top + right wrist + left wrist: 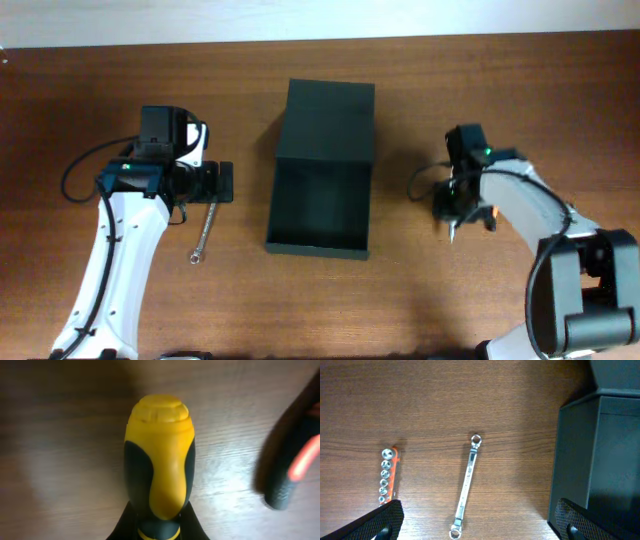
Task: Pack container
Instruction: 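Carry the screwdriver into the green box and release it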
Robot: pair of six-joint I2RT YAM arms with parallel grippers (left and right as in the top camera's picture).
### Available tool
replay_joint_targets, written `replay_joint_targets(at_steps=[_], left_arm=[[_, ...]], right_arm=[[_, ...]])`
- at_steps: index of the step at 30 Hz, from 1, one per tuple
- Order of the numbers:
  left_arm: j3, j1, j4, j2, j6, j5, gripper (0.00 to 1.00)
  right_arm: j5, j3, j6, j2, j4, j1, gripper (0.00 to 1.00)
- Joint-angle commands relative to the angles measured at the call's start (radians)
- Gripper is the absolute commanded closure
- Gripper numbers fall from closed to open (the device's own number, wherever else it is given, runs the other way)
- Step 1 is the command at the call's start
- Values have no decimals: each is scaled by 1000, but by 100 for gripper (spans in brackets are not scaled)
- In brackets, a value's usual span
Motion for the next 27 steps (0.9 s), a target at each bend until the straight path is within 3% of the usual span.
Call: replay_joint_targets(at_steps=[1, 6, 9, 15, 27], left_arm=[[22, 60, -1, -57, -11, 10, 1], [22, 140, -2, -119, -10, 29, 1], [22, 143, -2, -129, -10, 28, 1], [22, 143, -4, -129, -10, 27, 1], [22, 143, -5, -129, -10, 28, 1]], right_arm=[[-78, 215, -145, -112, -68, 13, 96], [-232, 478, -489, -159, -228, 175, 96], [-238, 498, -764, -144, -274, 405, 96], [-217, 496, -881, 2, -260, 553, 96], [-250, 496, -853, 361, -156, 561, 96]])
